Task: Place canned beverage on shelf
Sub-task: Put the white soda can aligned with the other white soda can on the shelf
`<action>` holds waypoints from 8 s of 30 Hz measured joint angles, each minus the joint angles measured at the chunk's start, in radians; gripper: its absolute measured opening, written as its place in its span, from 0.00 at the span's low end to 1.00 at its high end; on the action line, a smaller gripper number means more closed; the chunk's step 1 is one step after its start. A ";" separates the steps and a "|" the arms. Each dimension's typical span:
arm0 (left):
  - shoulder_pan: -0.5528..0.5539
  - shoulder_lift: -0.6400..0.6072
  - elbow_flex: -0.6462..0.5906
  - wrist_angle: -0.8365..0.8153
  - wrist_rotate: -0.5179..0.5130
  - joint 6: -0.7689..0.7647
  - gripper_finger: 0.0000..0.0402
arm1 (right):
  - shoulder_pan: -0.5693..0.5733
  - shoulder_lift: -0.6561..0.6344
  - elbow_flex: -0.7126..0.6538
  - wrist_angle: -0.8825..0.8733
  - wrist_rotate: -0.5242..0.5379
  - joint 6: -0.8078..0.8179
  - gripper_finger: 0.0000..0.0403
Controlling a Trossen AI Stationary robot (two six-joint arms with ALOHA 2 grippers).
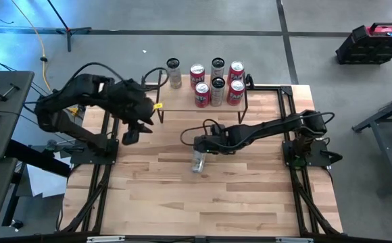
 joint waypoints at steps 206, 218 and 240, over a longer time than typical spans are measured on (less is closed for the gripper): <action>-0.213 0.194 -1.029 1.913 -1.543 -0.437 0.60 | 0.103 -0.074 0.777 -0.053 0.383 -1.435 0.92; -0.099 0.342 -1.029 1.915 -1.663 -0.560 0.60 | 0.094 -0.074 0.777 -0.061 0.383 -1.435 0.92; 0.021 0.458 -0.972 1.965 -1.654 -0.525 0.61 | 0.080 -0.074 0.776 -0.089 0.381 -1.450 0.92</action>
